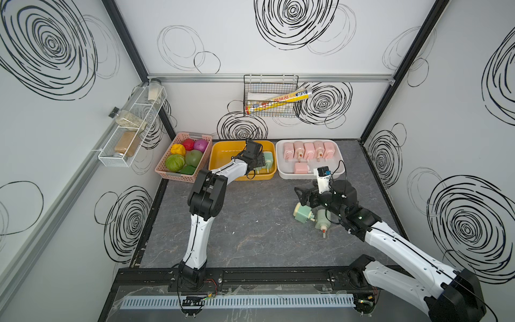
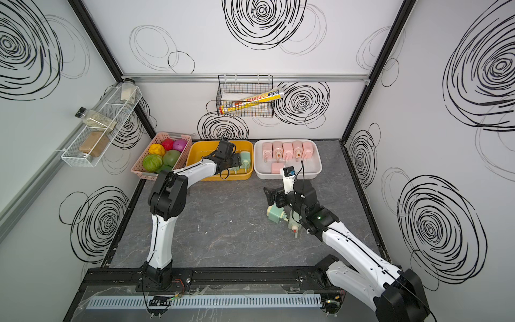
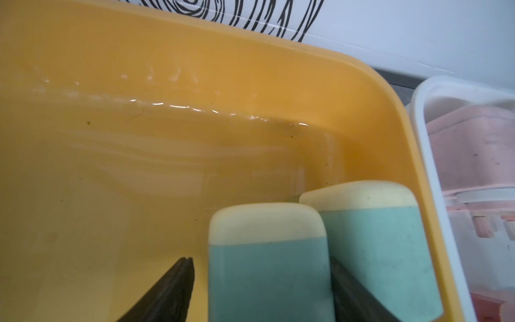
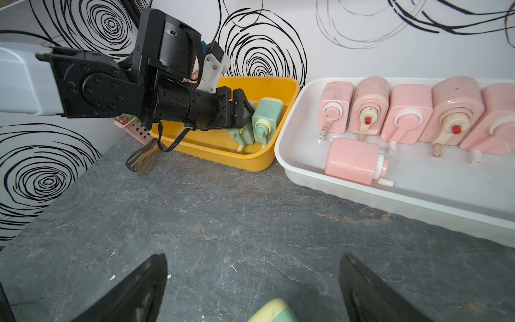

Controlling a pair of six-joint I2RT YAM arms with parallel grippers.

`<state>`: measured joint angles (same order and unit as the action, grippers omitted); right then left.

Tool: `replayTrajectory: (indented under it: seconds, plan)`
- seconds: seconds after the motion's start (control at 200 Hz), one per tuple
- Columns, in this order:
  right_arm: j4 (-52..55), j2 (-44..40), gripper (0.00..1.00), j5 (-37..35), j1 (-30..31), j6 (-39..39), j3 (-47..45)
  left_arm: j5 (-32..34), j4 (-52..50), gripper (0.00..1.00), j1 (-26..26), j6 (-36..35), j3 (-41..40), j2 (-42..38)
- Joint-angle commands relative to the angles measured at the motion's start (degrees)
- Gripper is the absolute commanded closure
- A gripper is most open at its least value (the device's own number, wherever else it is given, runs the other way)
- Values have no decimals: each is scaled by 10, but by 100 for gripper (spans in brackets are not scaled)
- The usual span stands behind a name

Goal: Place the pencil sharpeners by color into the storage box
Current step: Place the pencil sharpener in the storage box.

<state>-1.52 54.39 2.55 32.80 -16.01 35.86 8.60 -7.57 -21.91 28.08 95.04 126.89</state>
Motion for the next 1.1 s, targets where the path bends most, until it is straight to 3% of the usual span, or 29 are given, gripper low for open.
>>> replayTrajectory:
  seconds: [0.0, 0.255, 0.455, 0.771, 0.911, 1.091]
  plan:
    - [2, -10, 0, -3, -2, 3, -7, -19, 22, 17, 11, 9, 0, -42]
    - [10, -1, 0, 5, -3, 10, -2, -57, 61, 0, 21, 46, -26, -58]
    - [41, 18, 0, 22, -4, 22, 9, -105, 85, 1, 20, 63, -25, -49]
    - [114, 76, 0, 39, -9, 20, 25, -115, 85, 1, 23, 51, -30, -49]
    - [145, 105, 0, 74, -18, 21, 35, -93, 74, 1, 24, 29, -68, -102]
    - [192, 154, 0, 98, -21, 25, 62, -36, 91, 1, -2, 24, -213, -248]
